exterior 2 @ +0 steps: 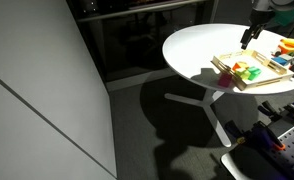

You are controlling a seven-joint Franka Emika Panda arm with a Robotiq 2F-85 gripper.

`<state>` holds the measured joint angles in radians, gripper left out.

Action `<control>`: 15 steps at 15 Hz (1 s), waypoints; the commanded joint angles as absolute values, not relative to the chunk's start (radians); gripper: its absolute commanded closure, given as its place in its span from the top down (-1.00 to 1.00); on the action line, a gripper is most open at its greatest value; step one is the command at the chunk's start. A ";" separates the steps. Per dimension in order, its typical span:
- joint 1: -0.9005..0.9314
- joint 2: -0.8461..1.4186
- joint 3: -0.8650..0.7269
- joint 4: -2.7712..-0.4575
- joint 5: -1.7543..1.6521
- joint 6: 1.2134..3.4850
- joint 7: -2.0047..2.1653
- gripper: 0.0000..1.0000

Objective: Put the orange block in the box

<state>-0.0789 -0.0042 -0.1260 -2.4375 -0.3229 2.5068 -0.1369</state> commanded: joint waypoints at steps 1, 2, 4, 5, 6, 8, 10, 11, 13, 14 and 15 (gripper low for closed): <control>-0.074 -0.109 -0.102 -2.506 -0.254 2.464 -0.194 1.00; -0.071 -0.128 -0.098 -2.518 -0.228 2.451 -0.211 1.00; -0.060 -0.162 -0.094 -2.540 -0.168 2.423 -0.252 1.00; -0.052 -0.176 -0.095 -2.548 -0.121 2.403 -0.285 1.00; -0.046 -0.190 -0.097 -2.553 -0.086 2.382 -0.306 1.00; -0.033 -0.210 -0.104 -2.555 -0.015 2.325 -0.362 1.00; -0.029 -0.223 -0.109 -2.551 0.028 2.266 -0.395 1.00; -0.030 -0.228 -0.111 -2.549 0.043 2.243 -0.406 1.00; -0.034 -0.237 -0.114 -2.549 0.054 2.224 -0.416 1.00; -0.036 -0.205 -0.102 -2.540 0.028 2.253 -0.378 1.00; -0.036 -0.209 -0.104 -2.540 0.029 2.245 -0.381 1.00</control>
<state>-0.0389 -0.2087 -0.1015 -2.5407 0.0301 2.2466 -0.3818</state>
